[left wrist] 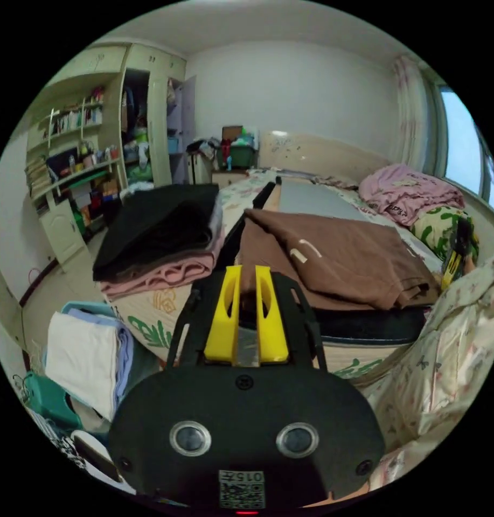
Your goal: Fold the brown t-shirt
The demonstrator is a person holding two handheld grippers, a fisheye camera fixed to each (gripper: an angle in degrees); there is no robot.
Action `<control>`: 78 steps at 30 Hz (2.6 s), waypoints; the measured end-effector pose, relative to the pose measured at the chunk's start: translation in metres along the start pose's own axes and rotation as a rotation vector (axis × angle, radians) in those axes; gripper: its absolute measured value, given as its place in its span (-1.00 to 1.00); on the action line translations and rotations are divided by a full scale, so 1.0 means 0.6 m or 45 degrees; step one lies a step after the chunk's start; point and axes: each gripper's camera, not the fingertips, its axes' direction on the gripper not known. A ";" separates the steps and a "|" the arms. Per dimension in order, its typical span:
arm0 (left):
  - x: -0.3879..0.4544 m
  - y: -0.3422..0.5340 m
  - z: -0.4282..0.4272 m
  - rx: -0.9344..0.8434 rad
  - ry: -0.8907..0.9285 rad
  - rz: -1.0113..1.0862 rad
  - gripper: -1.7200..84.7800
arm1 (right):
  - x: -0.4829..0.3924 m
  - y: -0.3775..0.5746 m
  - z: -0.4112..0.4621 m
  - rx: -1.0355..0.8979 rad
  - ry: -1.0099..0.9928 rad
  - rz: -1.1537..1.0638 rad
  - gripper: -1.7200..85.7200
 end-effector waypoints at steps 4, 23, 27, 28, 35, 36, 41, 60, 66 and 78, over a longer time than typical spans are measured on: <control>0.042 -0.050 -0.062 0.125 0.253 0.384 -0.79 | -0.039 -0.014 -0.022 0.095 0.391 0.069 -0.79; 0.017 -0.248 0.131 -0.396 0.785 0.952 -0.95 | -0.136 -0.010 0.145 -0.046 0.387 0.252 -0.98; -0.055 -0.434 0.167 -0.257 0.786 0.938 -0.96 | -0.109 -0.046 0.080 -0.081 0.546 0.276 -0.98; -0.063 -0.477 0.179 -0.230 0.775 0.916 -0.96 | -0.076 -0.068 0.039 -0.067 0.673 0.319 -0.98; -0.112 -0.802 0.352 0.225 0.340 -0.016 -0.92 | 0.122 -0.106 -0.138 0.382 1.150 1.063 -0.88; -0.111 -0.790 0.347 0.269 0.417 -0.036 -0.91 | 0.111 -0.102 -0.127 0.362 1.133 1.051 -0.86; -0.098 -0.649 0.299 0.104 0.757 0.258 -0.85 | -0.055 -0.030 0.014 0.343 0.950 0.836 -0.81; 0.061 -0.312 0.084 -0.392 0.792 0.761 -0.64 | -0.140 -0.031 0.115 0.235 0.152 -0.006 -0.72; 0.073 -0.330 0.135 -0.494 0.770 0.749 -0.83 | -0.136 -0.038 0.122 0.174 0.109 -0.052 -0.71; 0.109 -0.326 0.157 -0.418 0.931 0.733 -0.67 | -0.148 -0.074 0.134 0.123 -0.048 -0.190 -0.85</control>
